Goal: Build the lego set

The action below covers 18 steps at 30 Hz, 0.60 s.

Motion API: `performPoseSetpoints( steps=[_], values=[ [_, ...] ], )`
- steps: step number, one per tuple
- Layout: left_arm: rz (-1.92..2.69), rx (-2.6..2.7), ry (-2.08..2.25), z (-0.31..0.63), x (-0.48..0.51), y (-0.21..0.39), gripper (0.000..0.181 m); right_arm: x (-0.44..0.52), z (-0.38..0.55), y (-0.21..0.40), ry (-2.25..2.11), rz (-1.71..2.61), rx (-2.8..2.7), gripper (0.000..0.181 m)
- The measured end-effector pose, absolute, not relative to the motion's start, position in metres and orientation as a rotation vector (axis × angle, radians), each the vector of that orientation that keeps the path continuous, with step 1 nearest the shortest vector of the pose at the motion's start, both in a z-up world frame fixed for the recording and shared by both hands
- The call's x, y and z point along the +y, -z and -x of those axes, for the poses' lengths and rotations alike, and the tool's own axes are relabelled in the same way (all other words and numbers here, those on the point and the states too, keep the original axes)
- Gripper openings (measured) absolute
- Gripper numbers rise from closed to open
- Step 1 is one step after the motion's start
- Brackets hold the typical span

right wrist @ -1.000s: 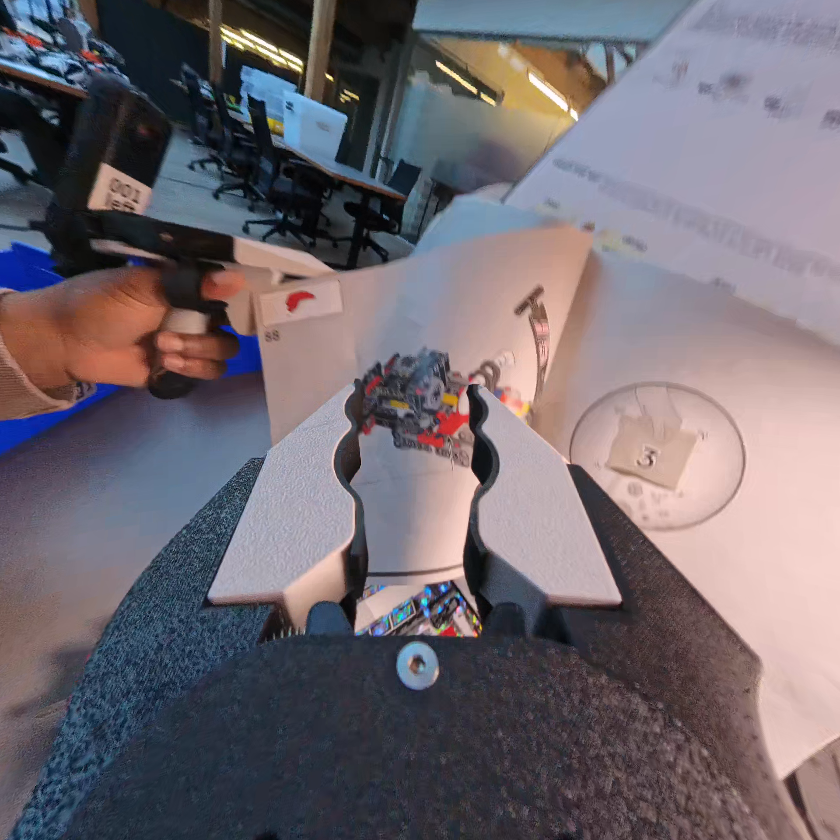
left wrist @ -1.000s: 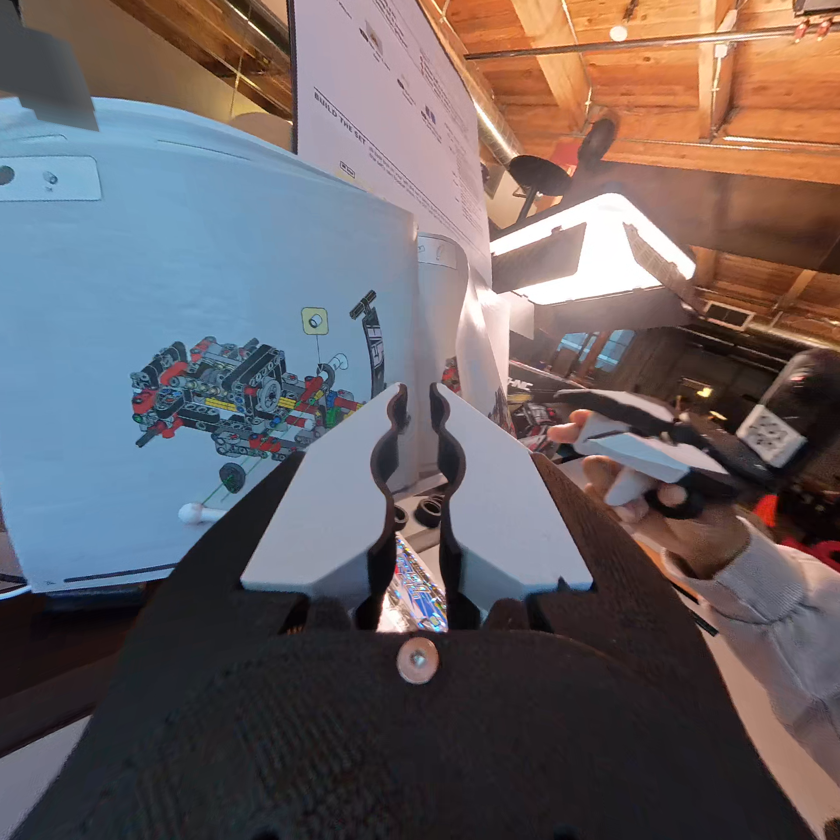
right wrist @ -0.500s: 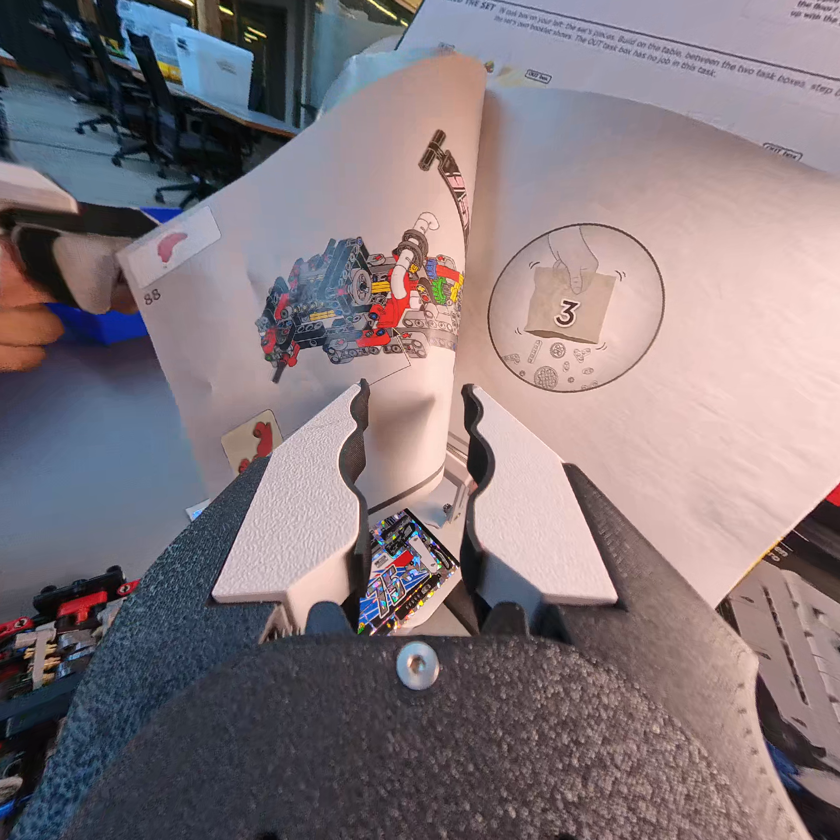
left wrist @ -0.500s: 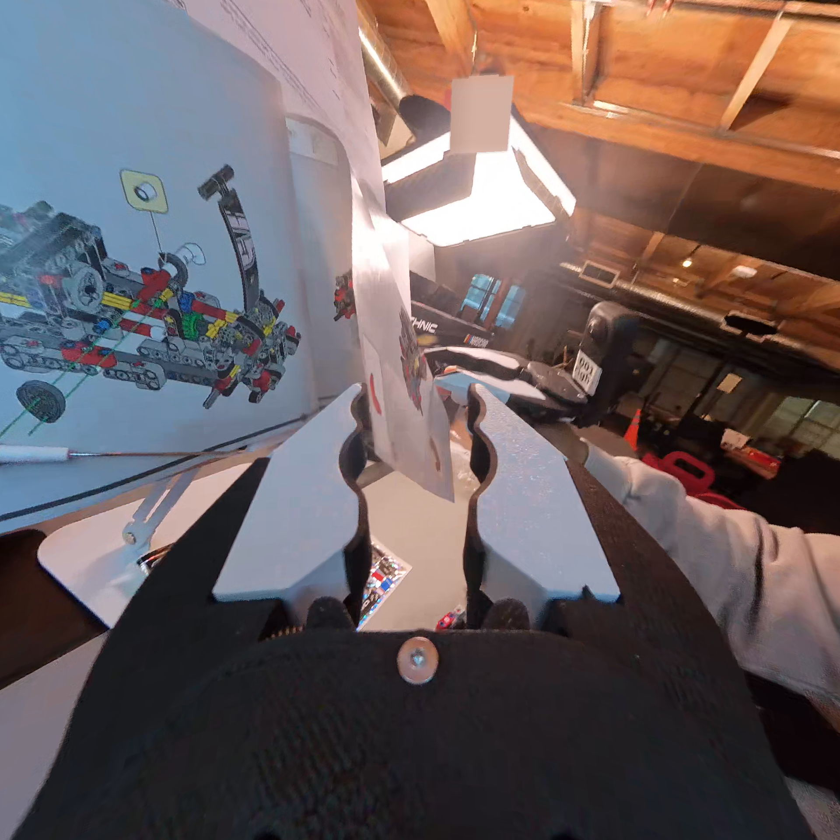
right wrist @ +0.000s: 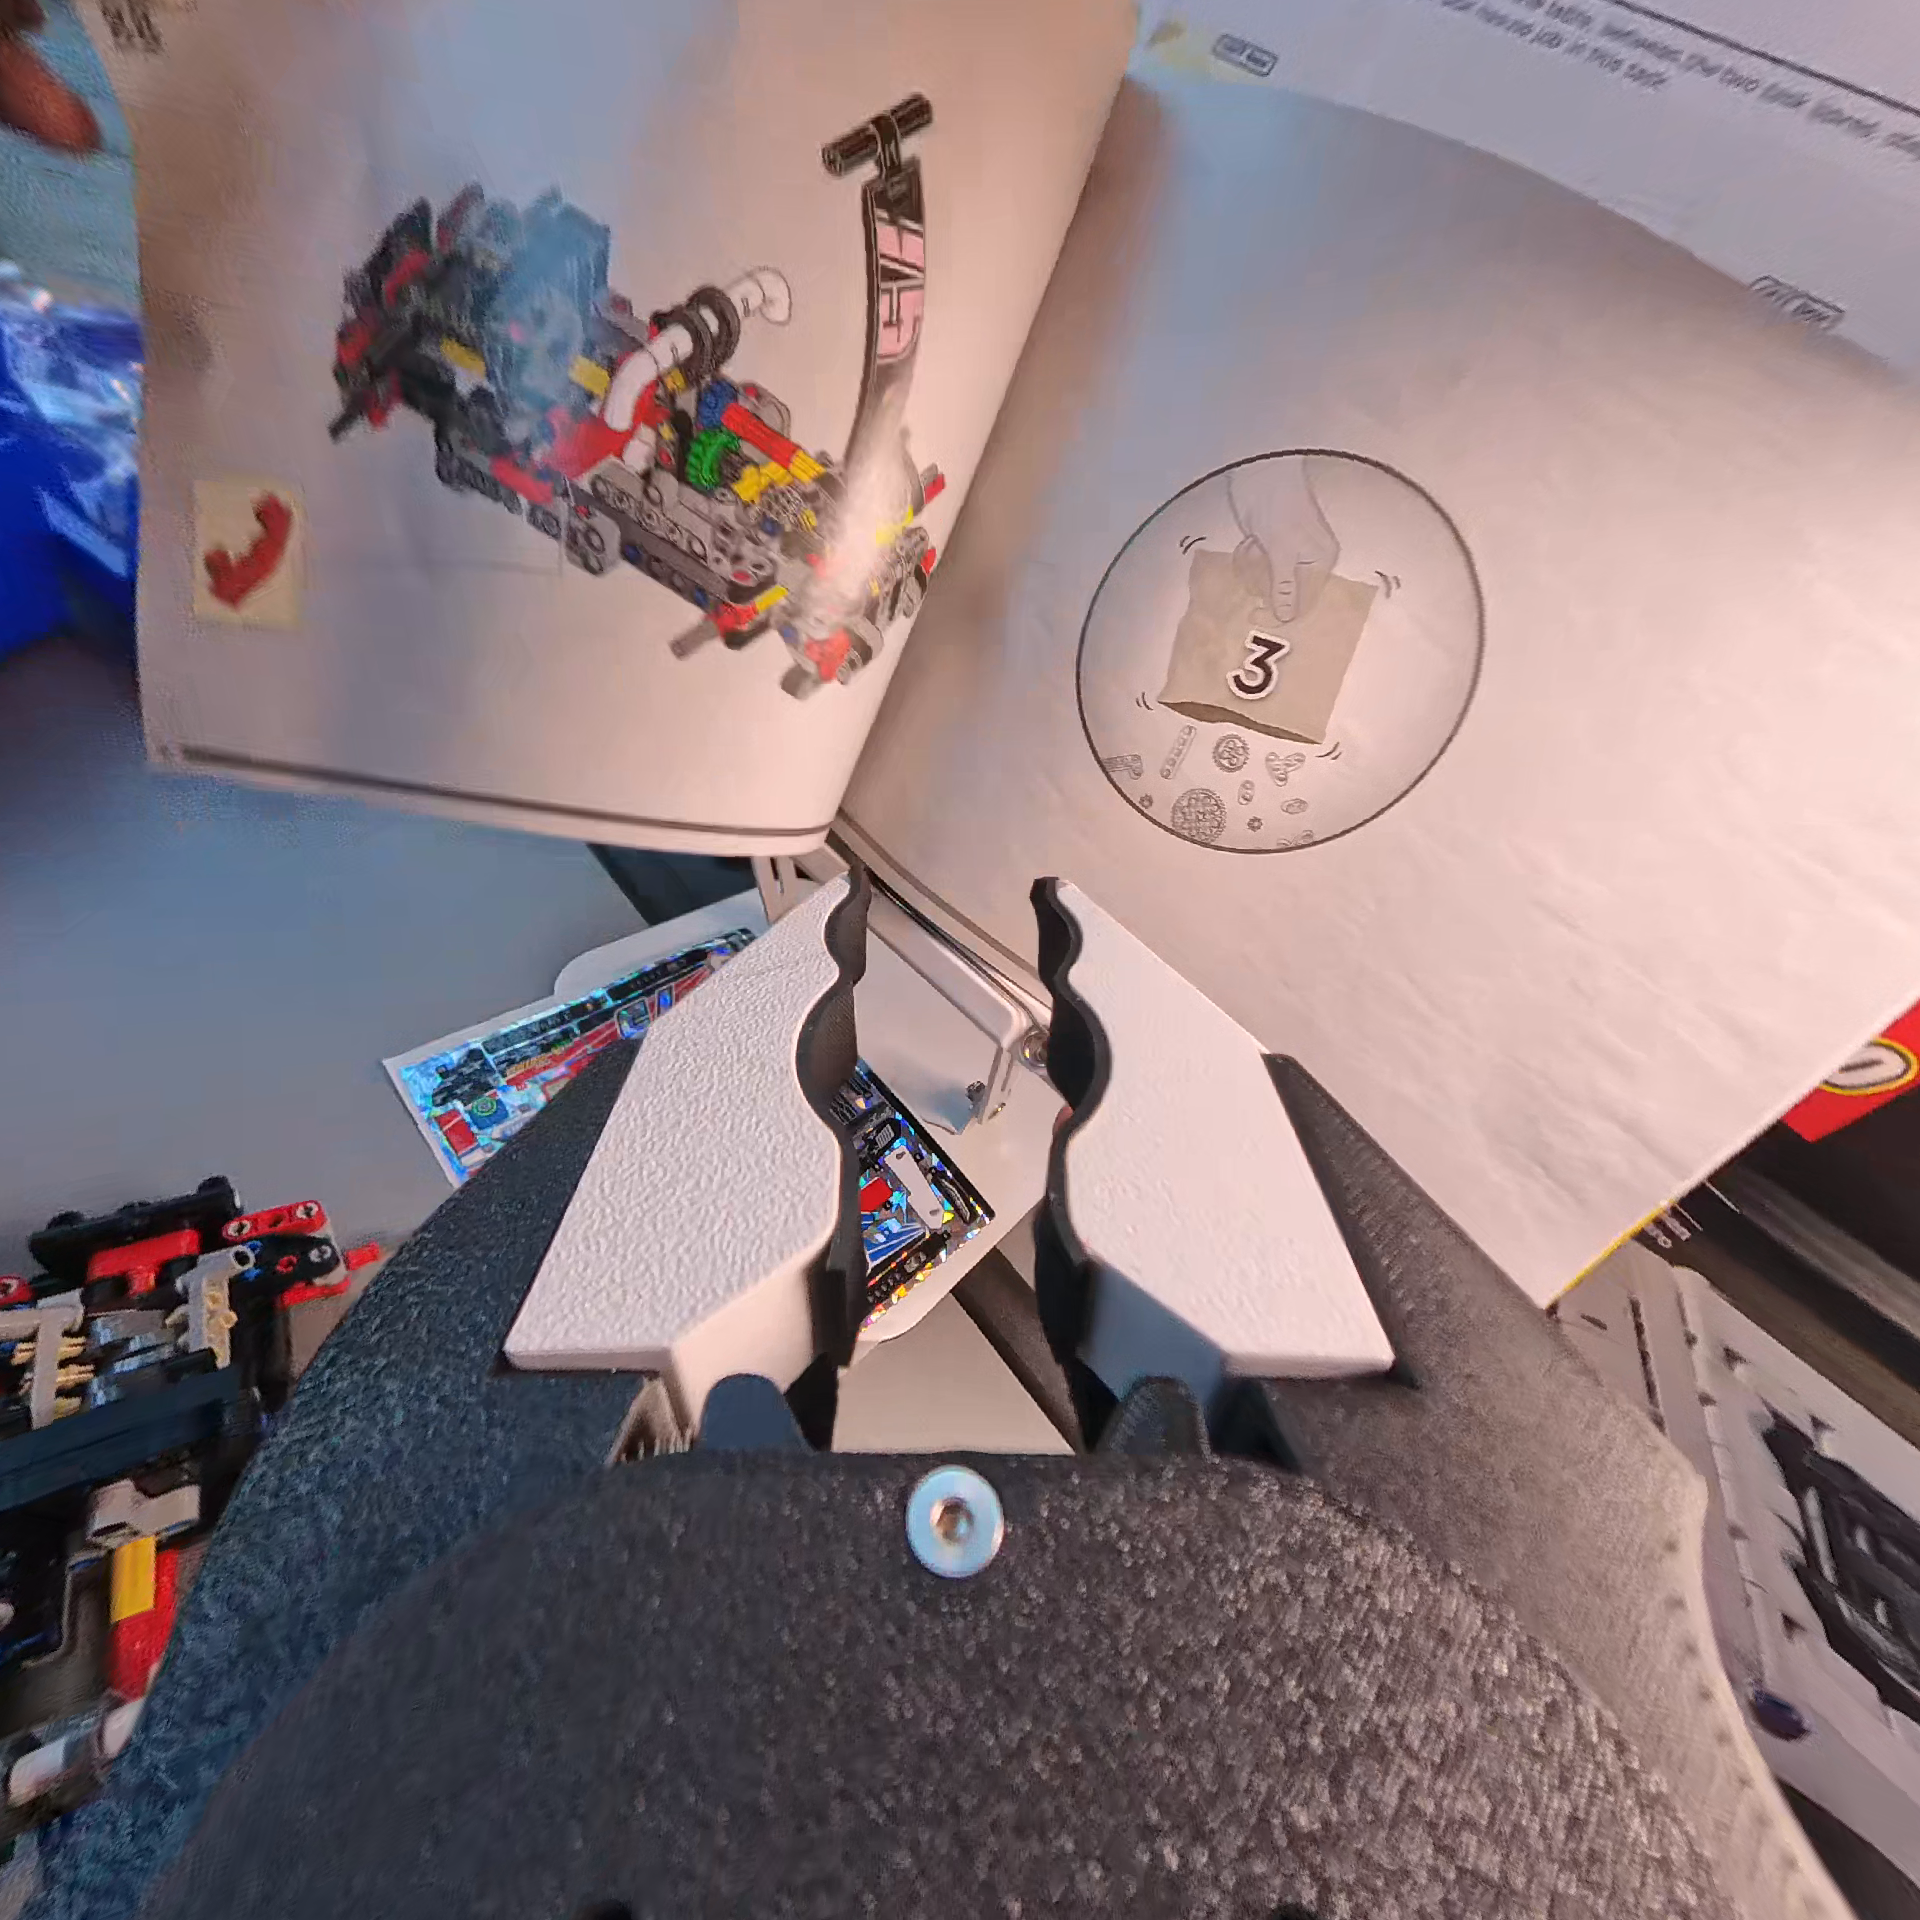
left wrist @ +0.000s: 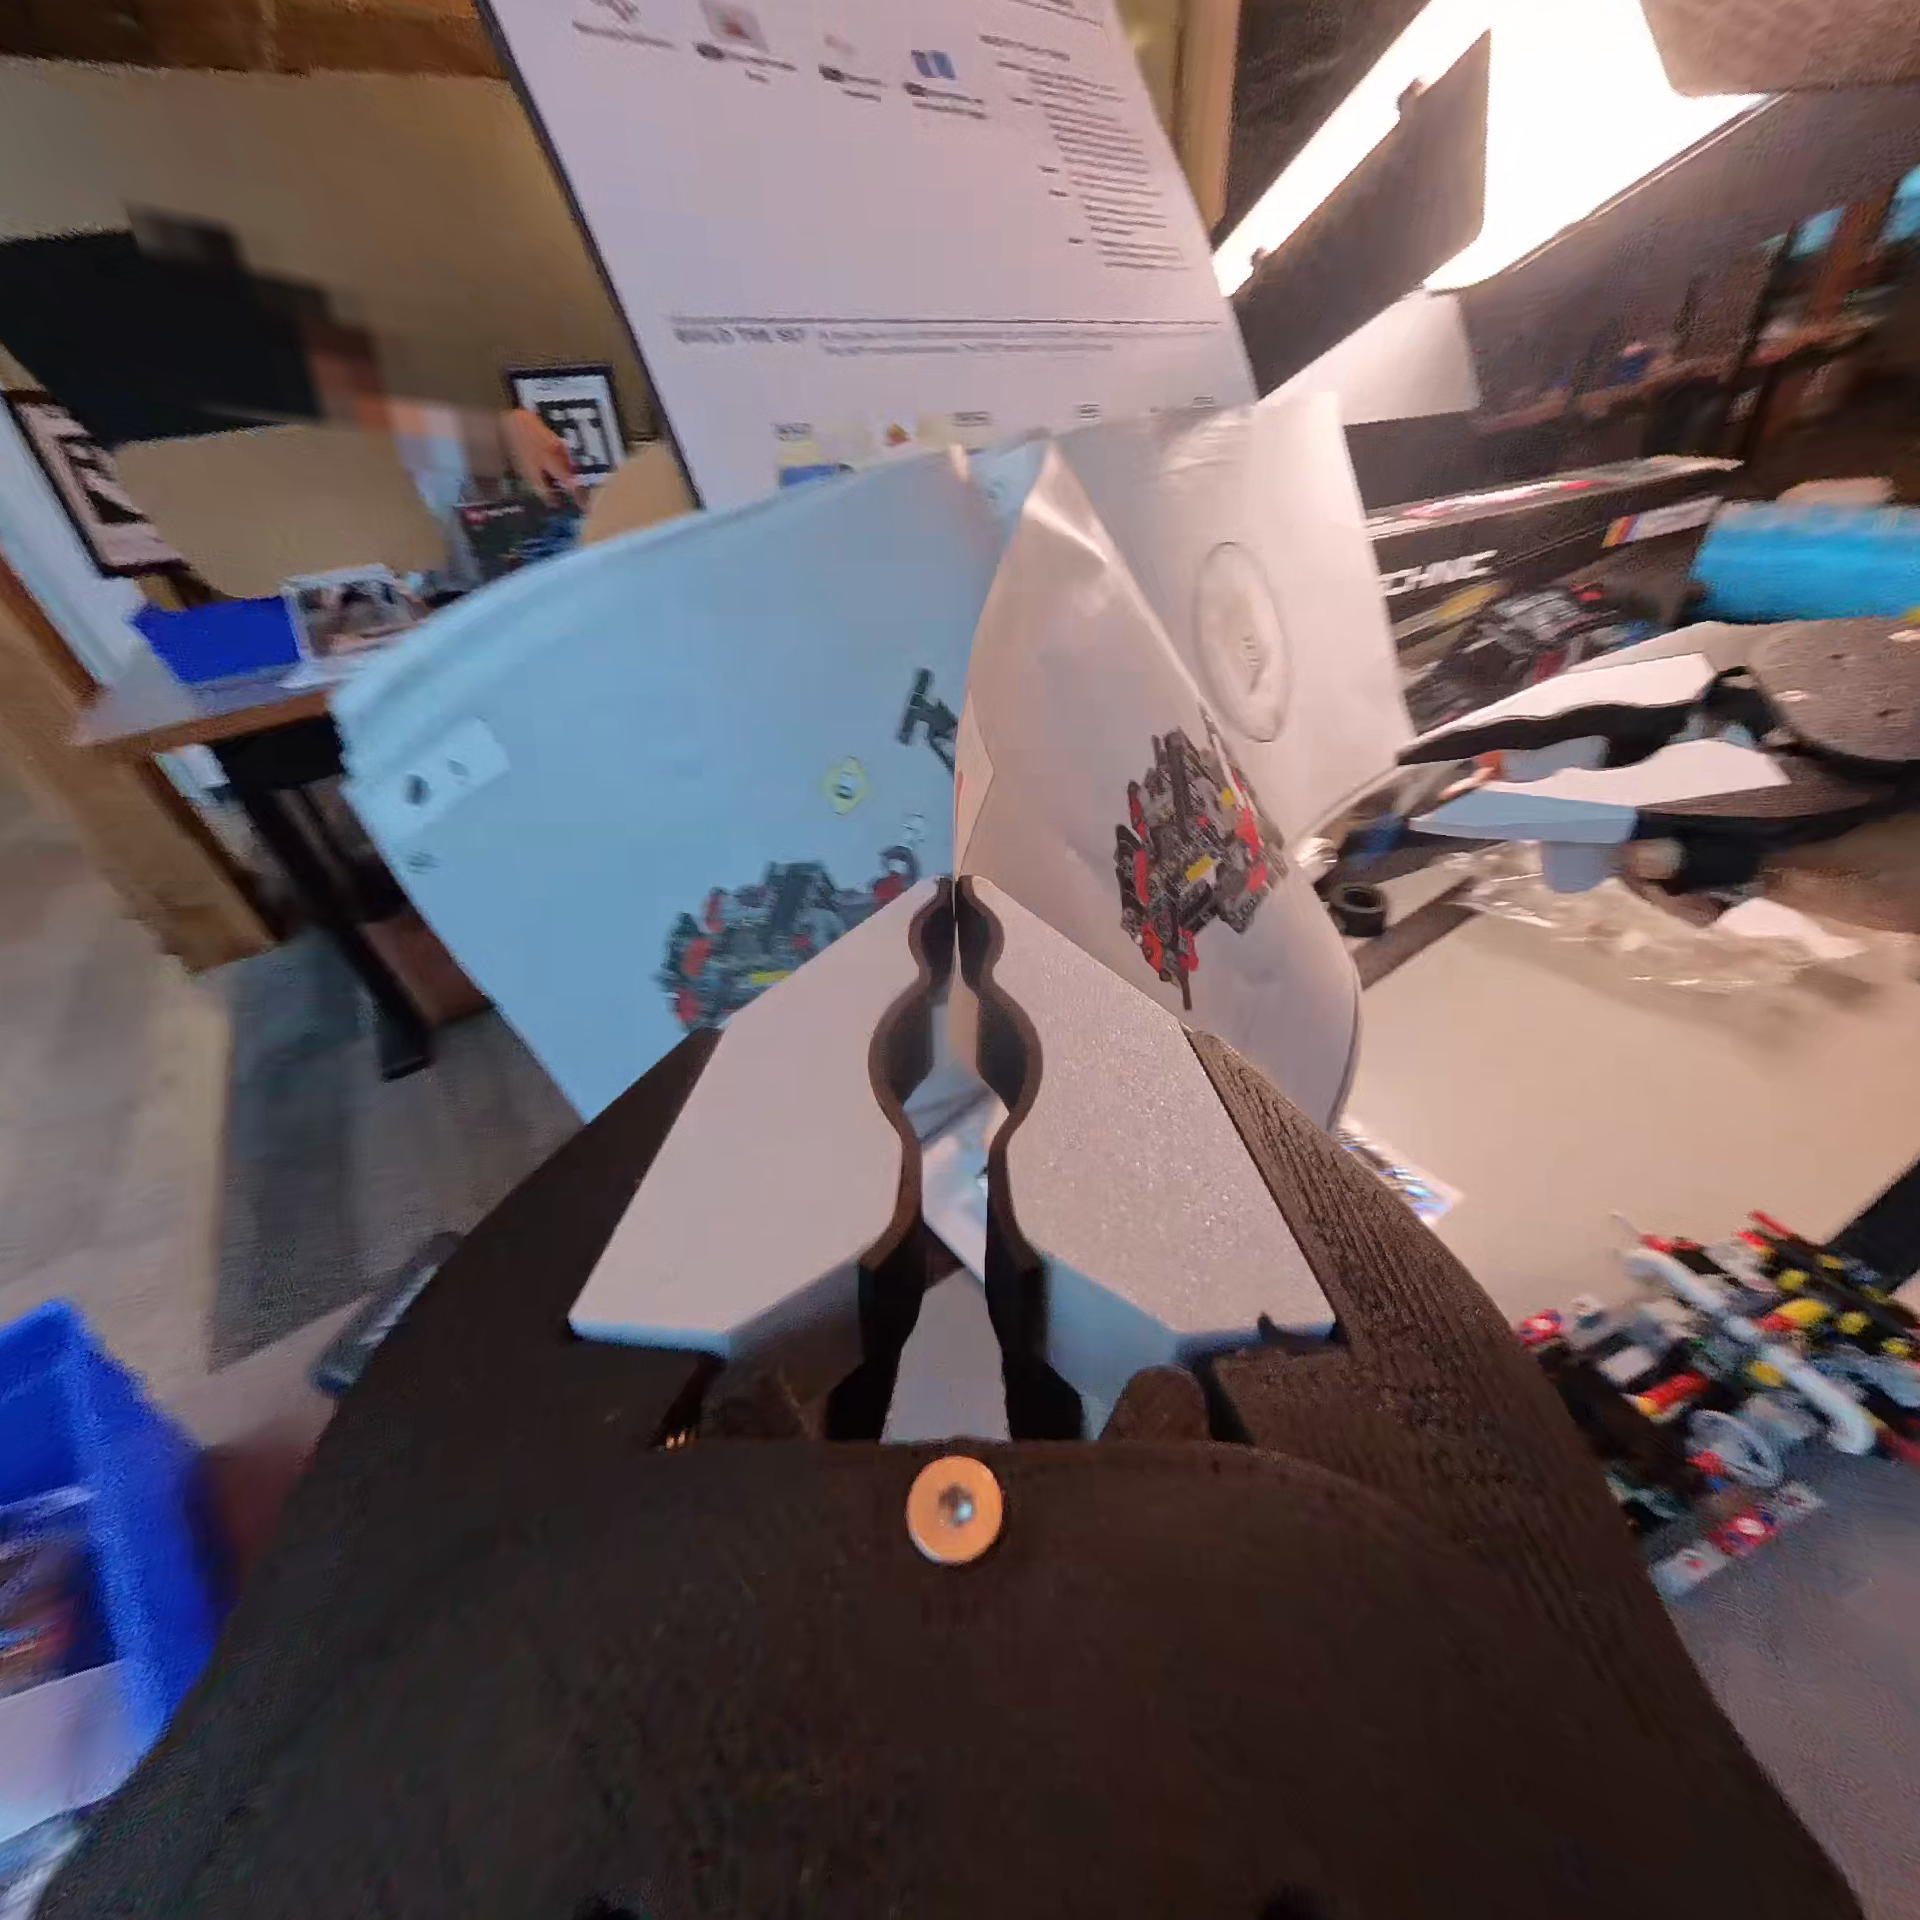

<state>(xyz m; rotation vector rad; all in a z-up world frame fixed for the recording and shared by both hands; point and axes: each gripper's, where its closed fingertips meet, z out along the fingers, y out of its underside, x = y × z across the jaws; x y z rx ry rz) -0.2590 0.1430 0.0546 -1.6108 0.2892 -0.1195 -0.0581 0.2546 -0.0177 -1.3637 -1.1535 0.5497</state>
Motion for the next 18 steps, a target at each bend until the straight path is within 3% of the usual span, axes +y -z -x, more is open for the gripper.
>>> performPoseSetpoints(
  steps=[7, 13, 18],
  values=[
    [1.676, 0.332, -0.188, 0.322, 0.169, -0.112, 0.000, 0.249, 0.117, 0.009, -0.258, 1.233, -1.428, 0.022],
    [1.679, 0.317, -0.198, 0.332, 0.194, -0.132, 0.001, 0.243, 0.187, 0.013, 0.020, 1.127, -1.605, 0.021],
    [1.434, -0.001, -0.112, 0.342, 0.147, -0.146, 0.030, 0.248, 0.207, 0.016, 0.109, 1.133, -1.588, 0.009]
  ],
)
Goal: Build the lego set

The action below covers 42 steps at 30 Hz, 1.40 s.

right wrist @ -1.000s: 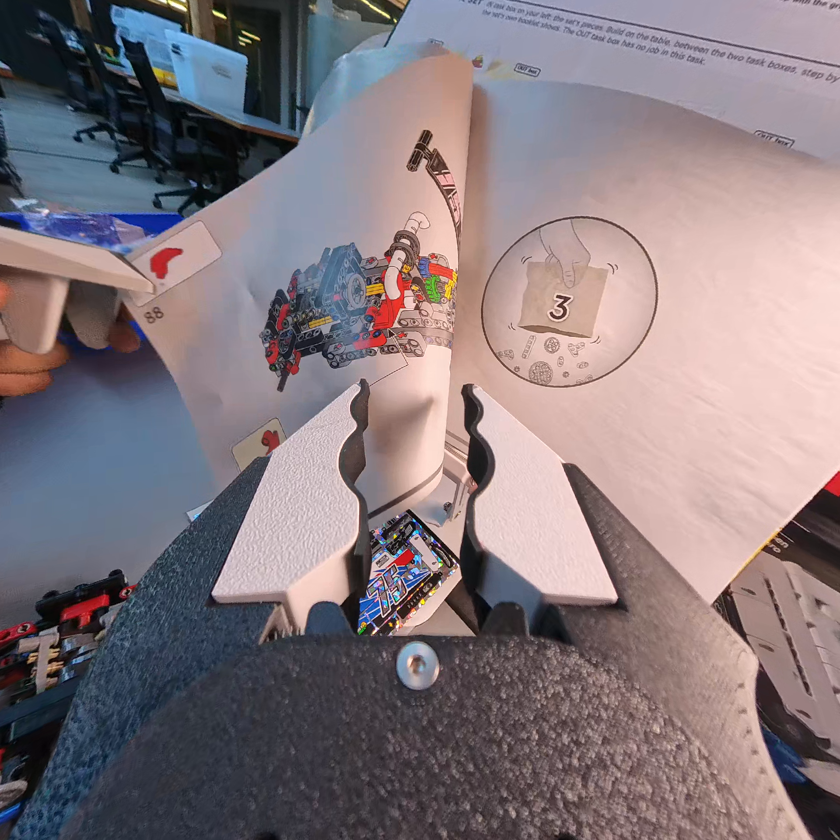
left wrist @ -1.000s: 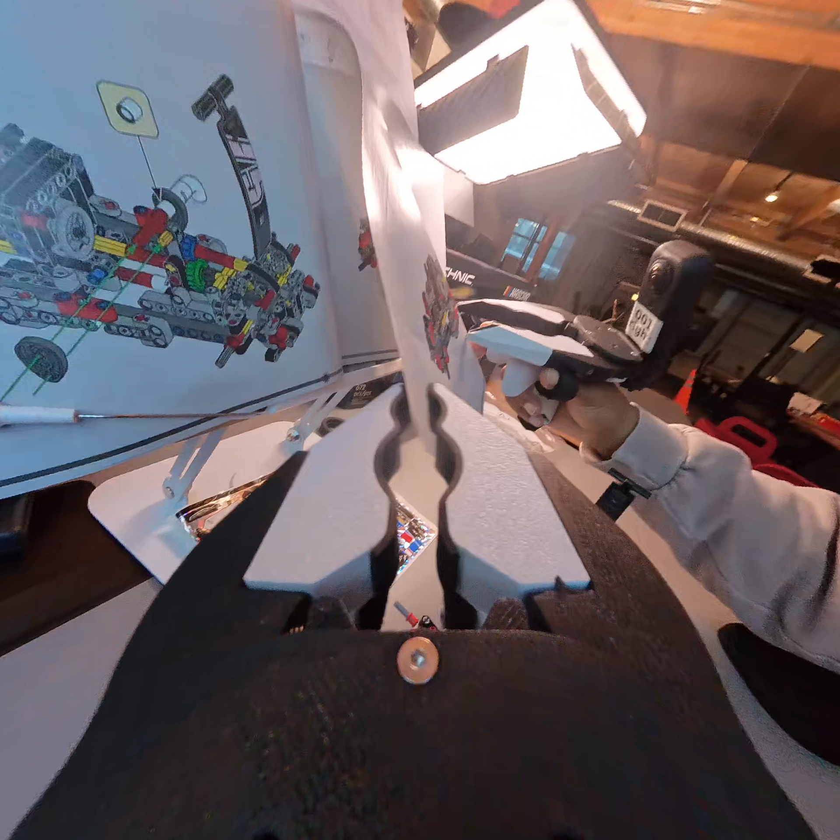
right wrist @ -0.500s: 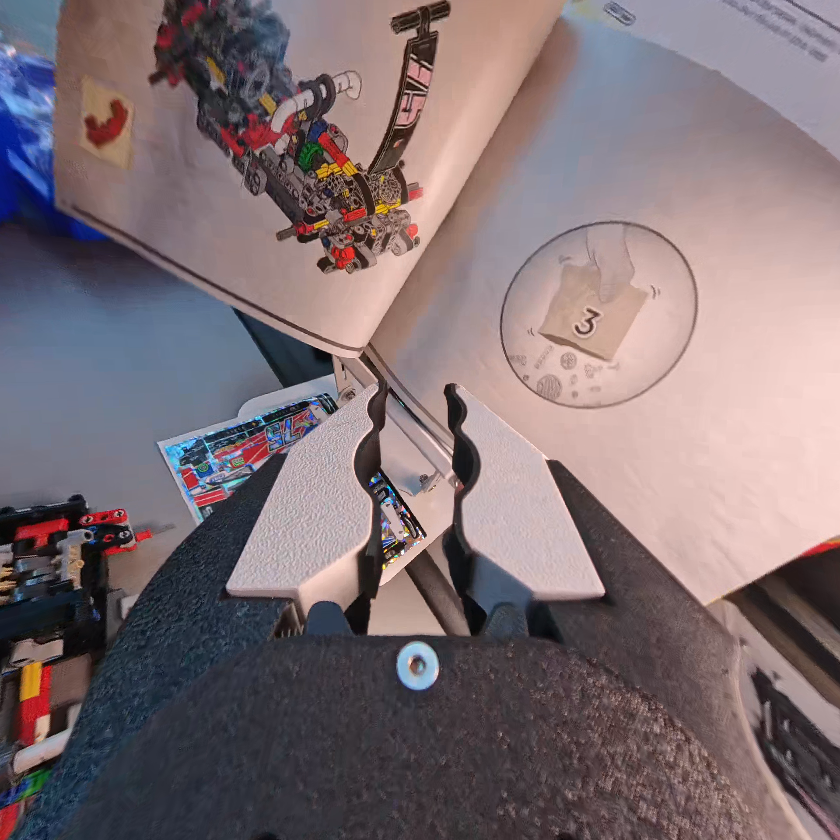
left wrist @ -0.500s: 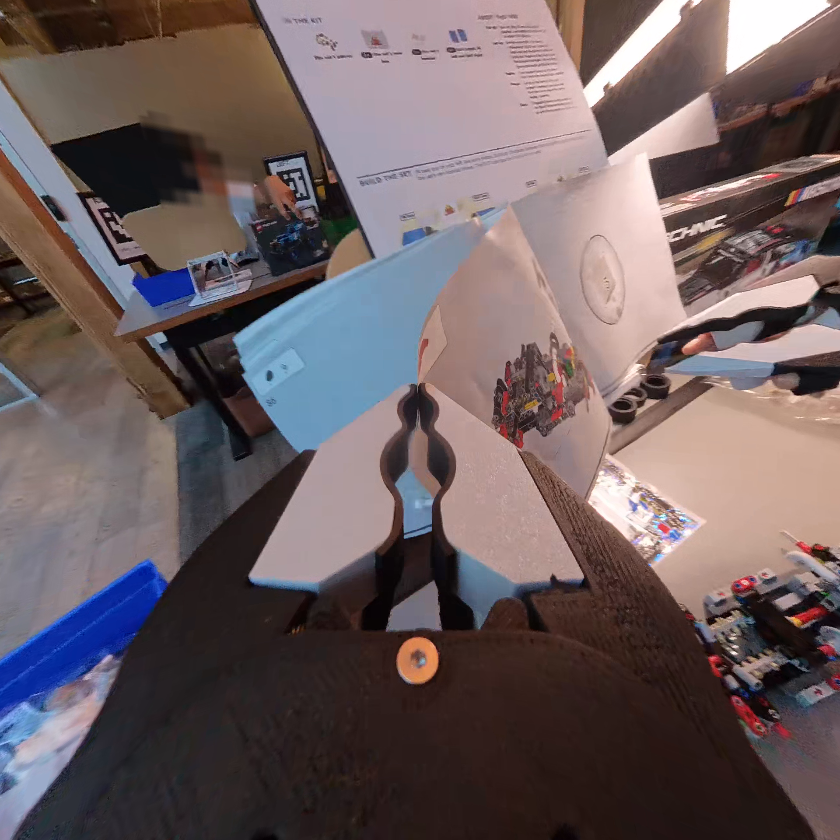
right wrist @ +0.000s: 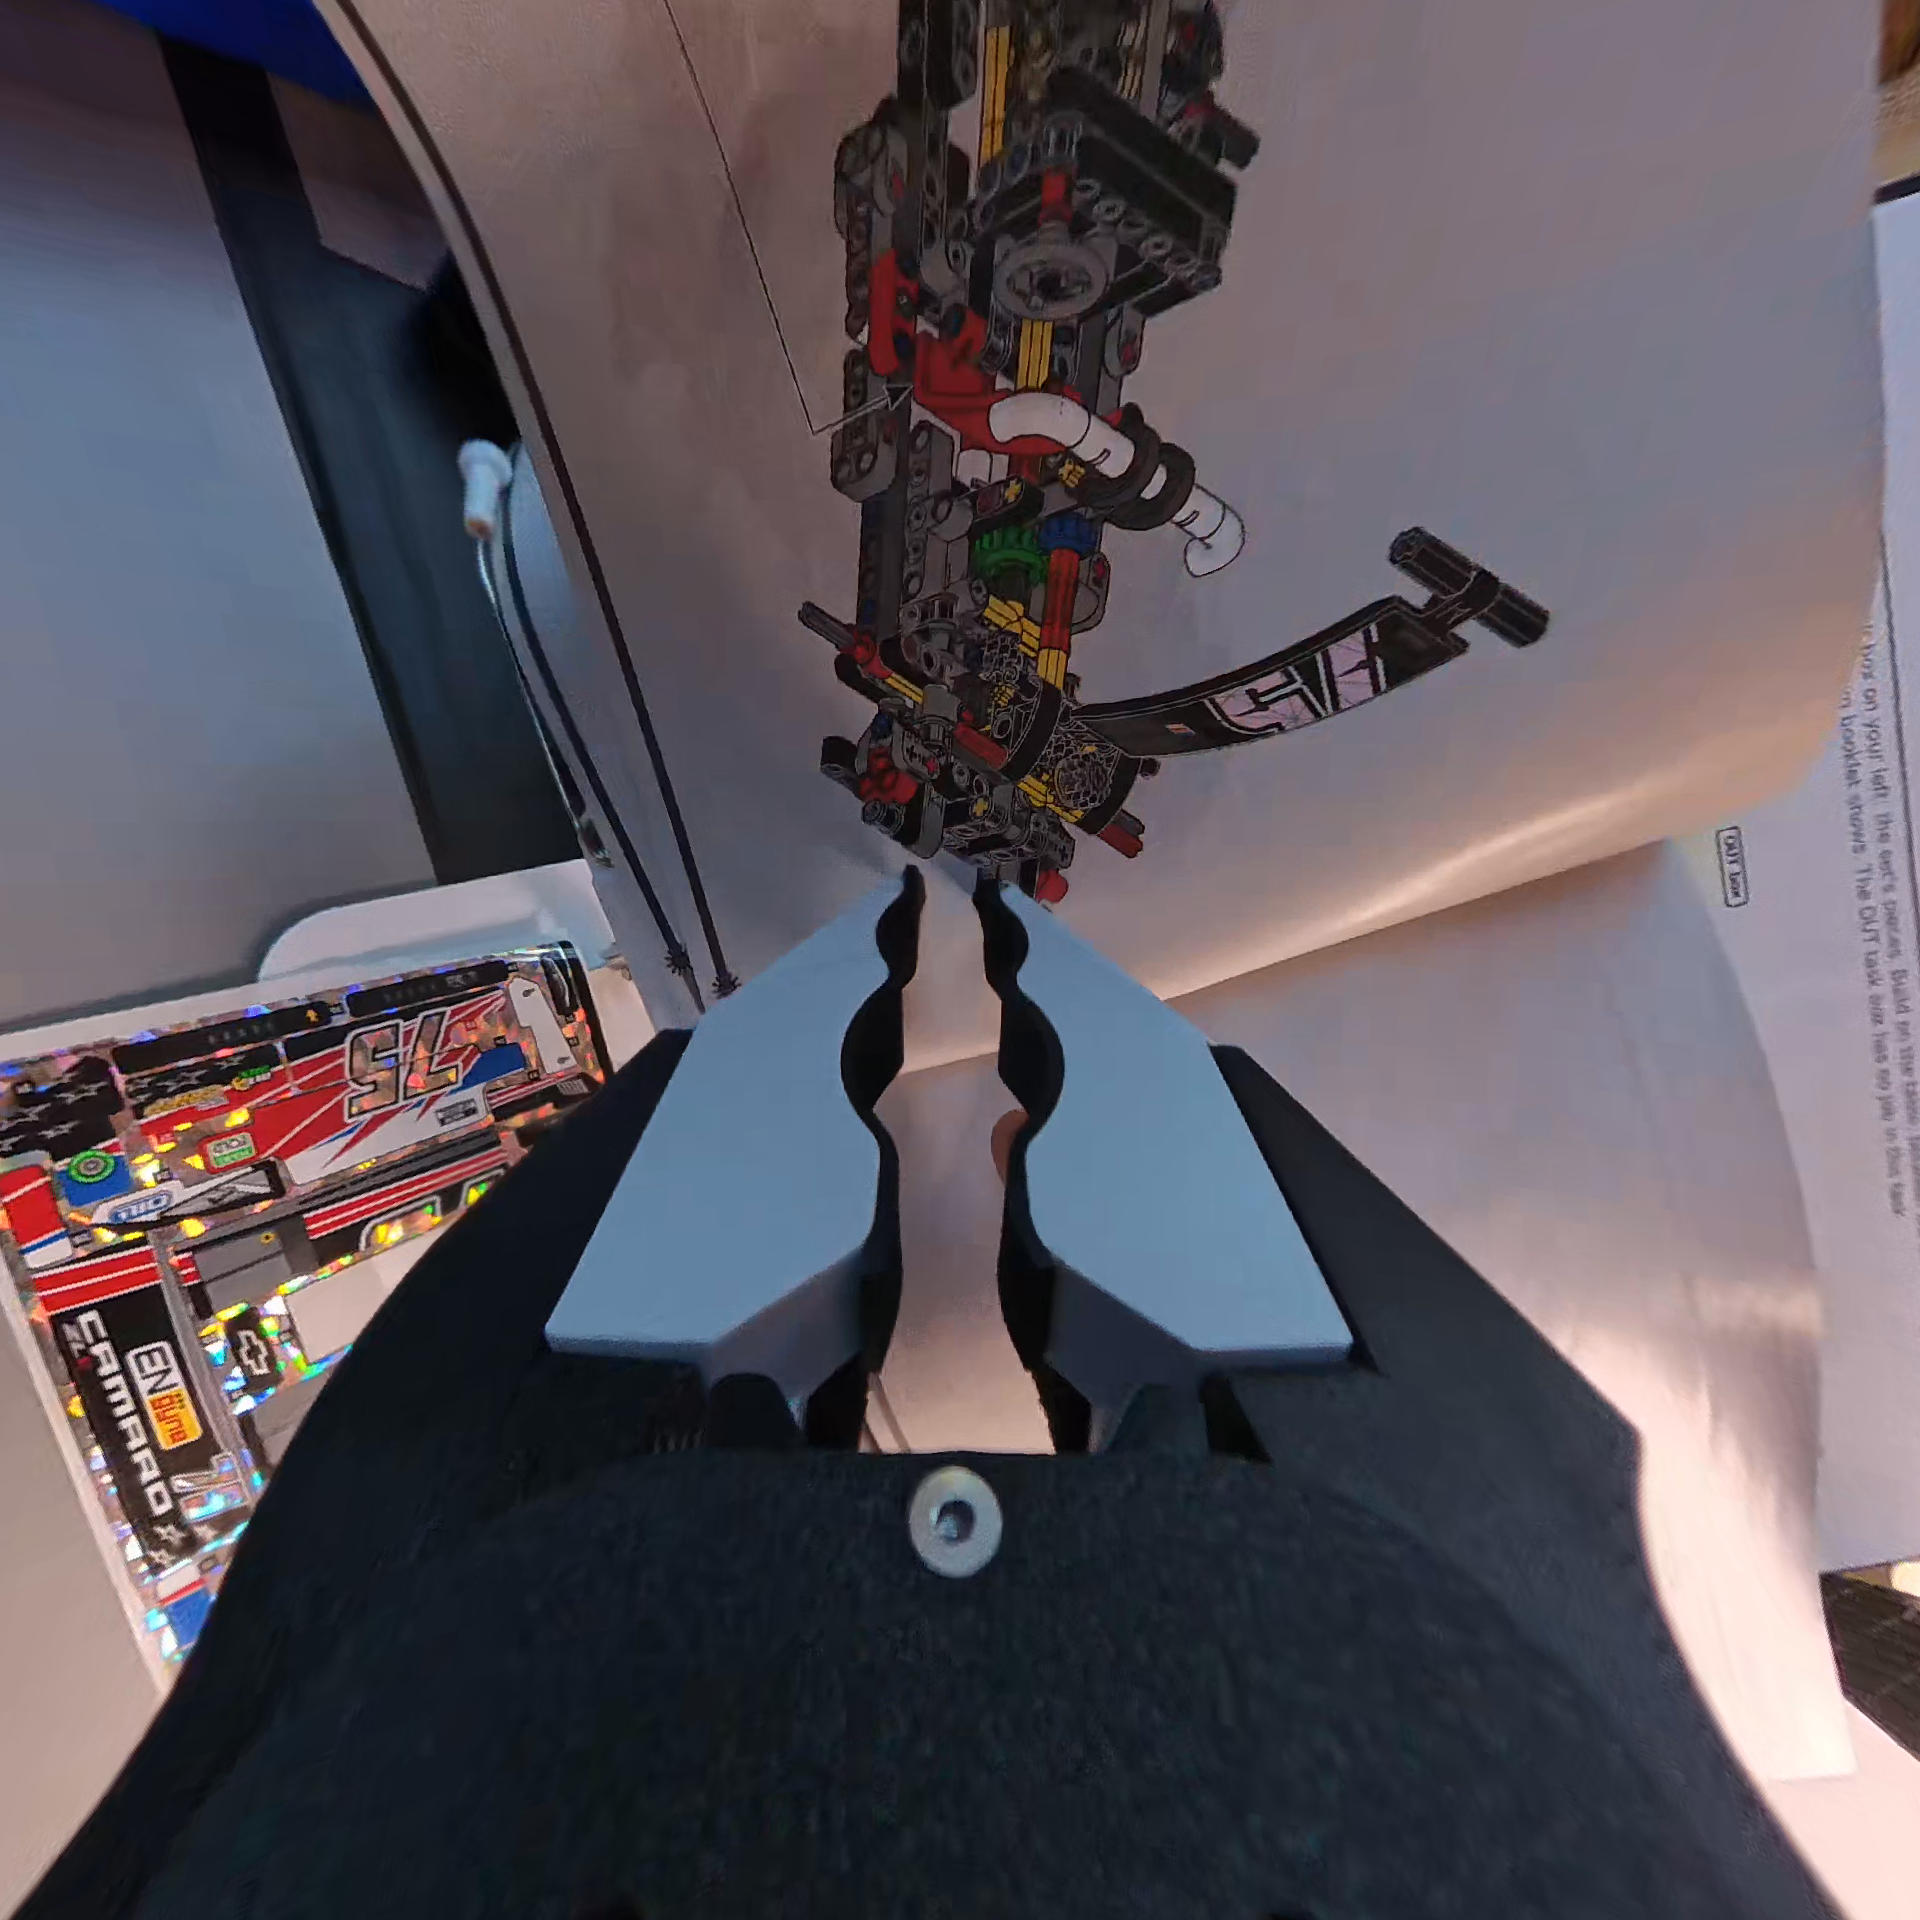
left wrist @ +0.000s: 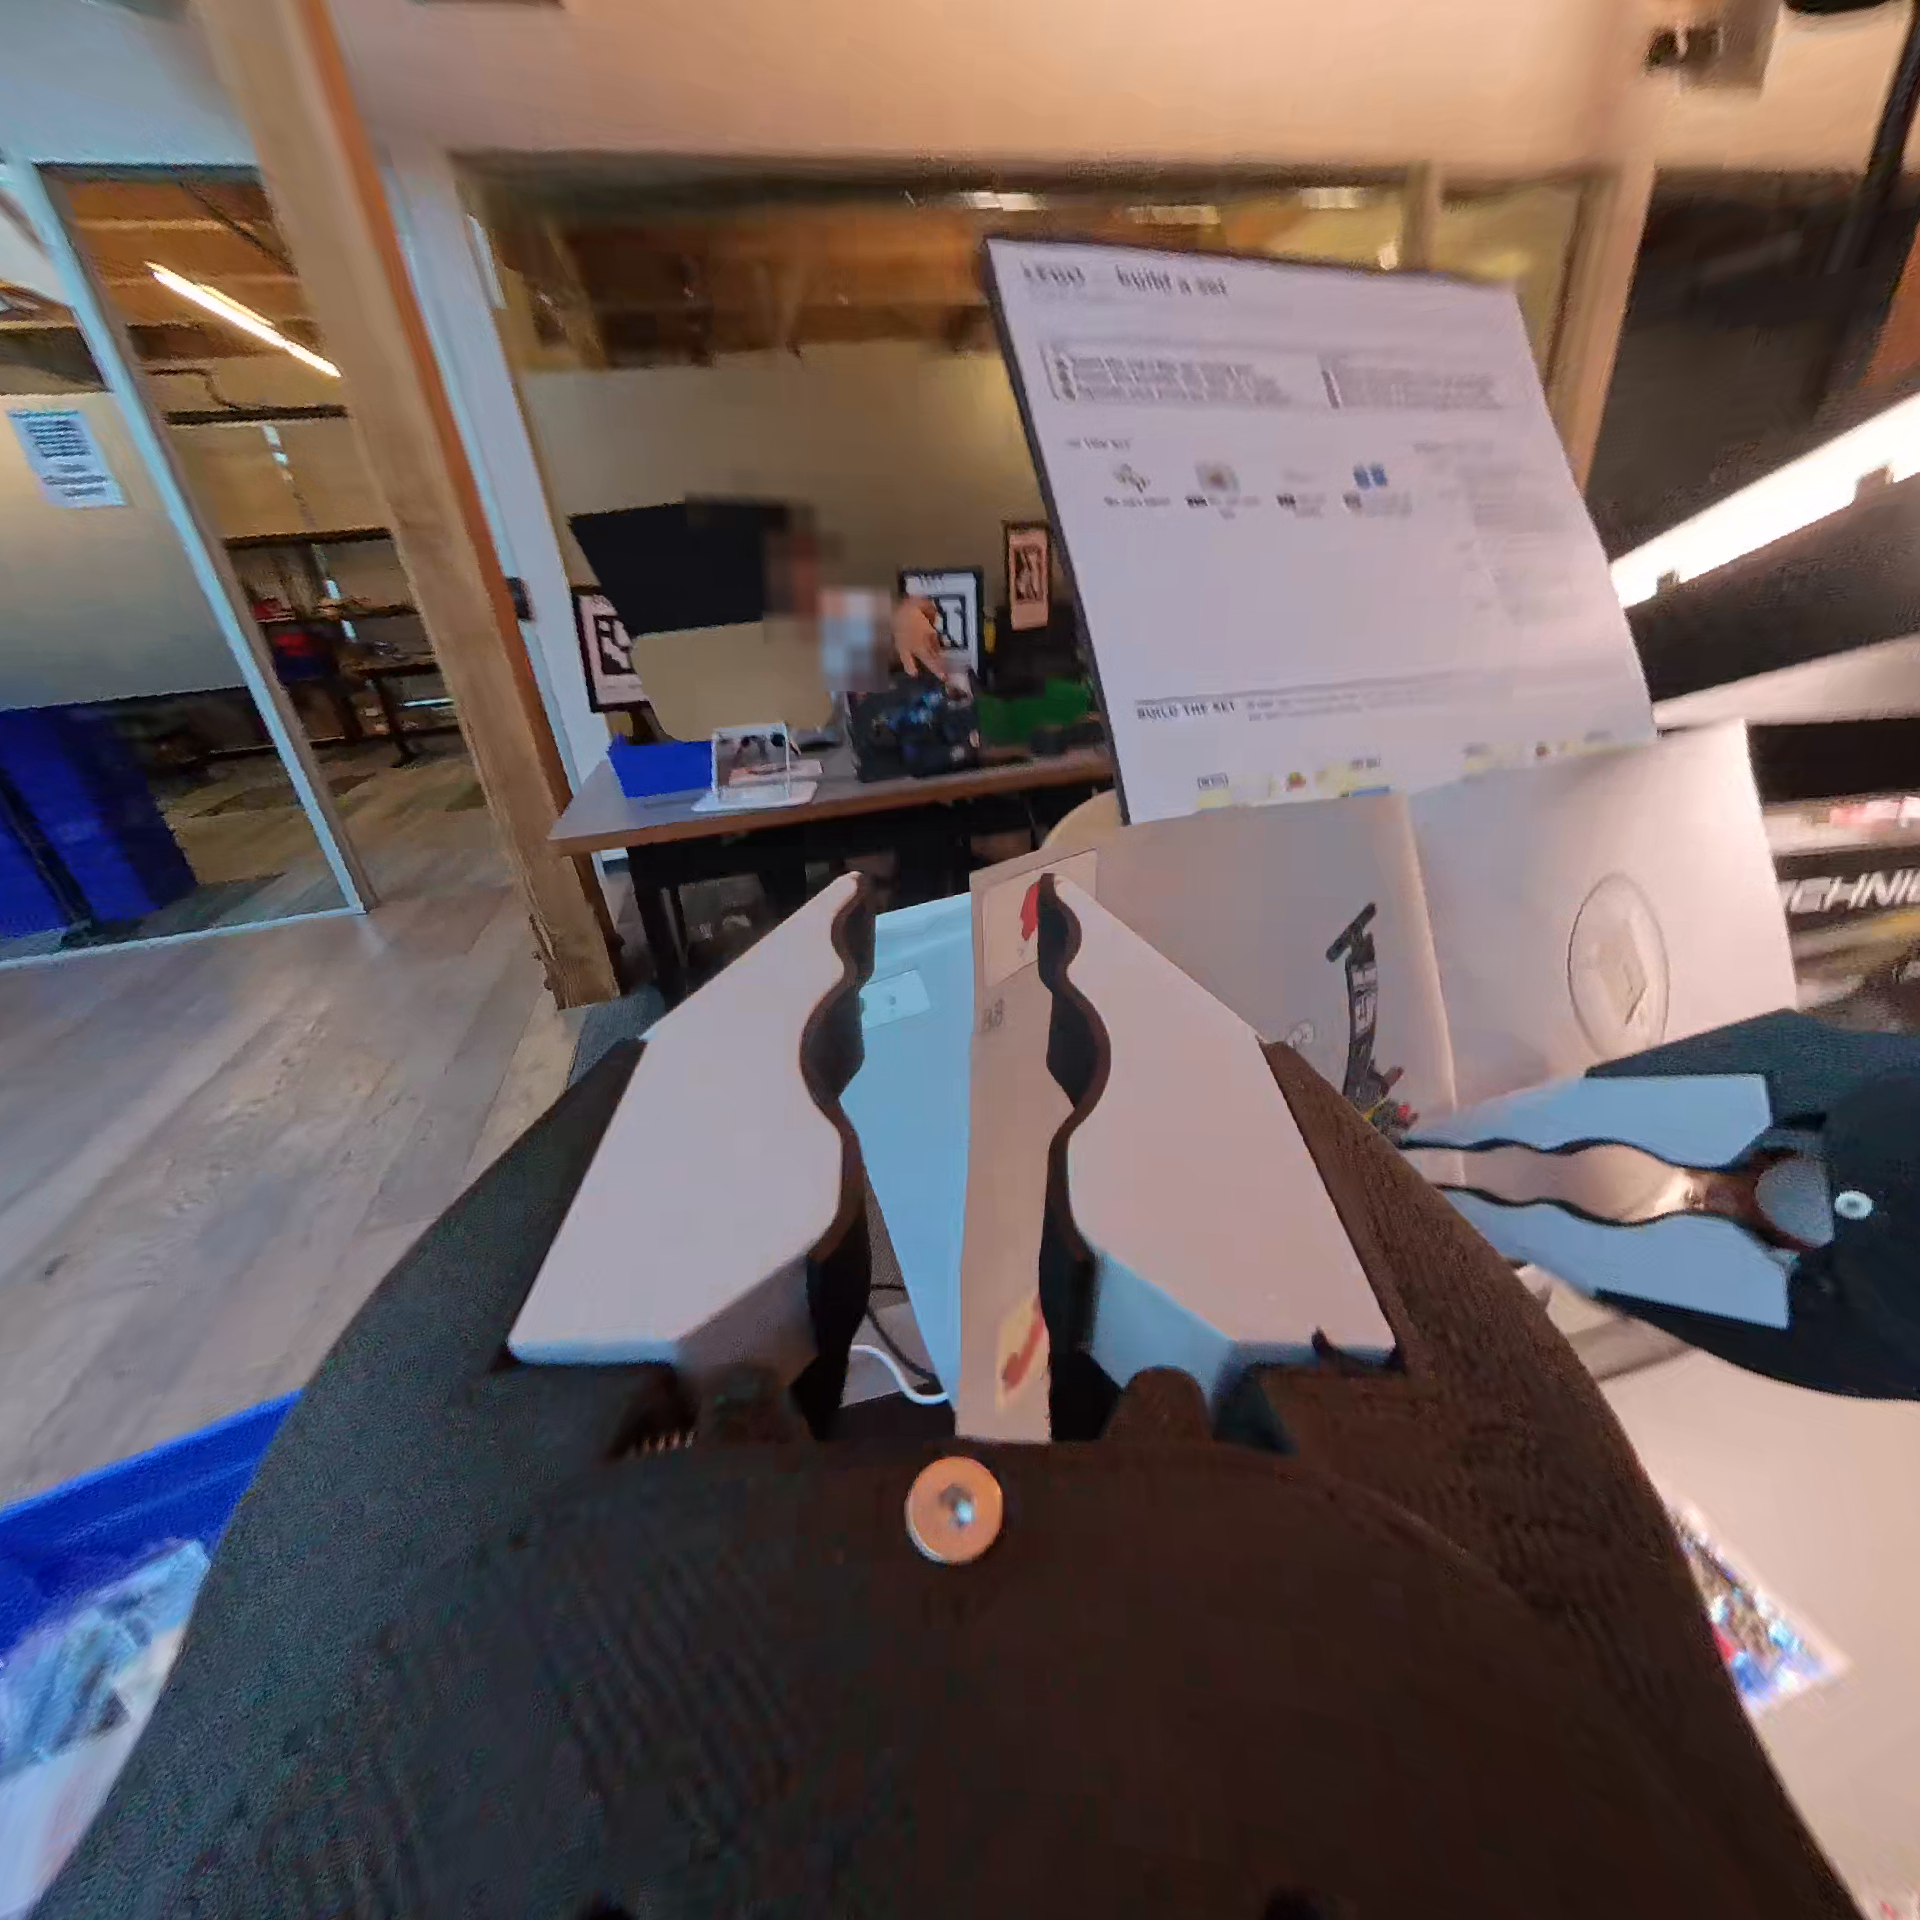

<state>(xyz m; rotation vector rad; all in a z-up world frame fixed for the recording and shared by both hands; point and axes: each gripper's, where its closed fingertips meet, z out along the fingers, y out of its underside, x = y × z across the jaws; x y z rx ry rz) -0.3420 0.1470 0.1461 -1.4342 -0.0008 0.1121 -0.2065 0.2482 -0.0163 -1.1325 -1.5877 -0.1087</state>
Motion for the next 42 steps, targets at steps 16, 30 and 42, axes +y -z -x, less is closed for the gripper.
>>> performPoseSetpoints(
  steps=[16, 30, 42],
  values=[
    [1.259, -0.821, 1.269, 0.256, 0.215, 0.106, 0.064, 0.250, 0.209, 0.025, 0.144, 1.167, -1.610, 0.004],
    [1.373, -0.450, 0.845, 0.264, 0.195, 0.020, 0.000, 0.250, 0.211, 0.024, 0.209, 1.095, -1.648, 0.006],
    [1.329, -0.615, 0.925, 0.268, 0.199, 0.074, 0.044, 0.252, 0.211, 0.021, 0.234, 1.080, -1.652, 0.006]
  ],
)
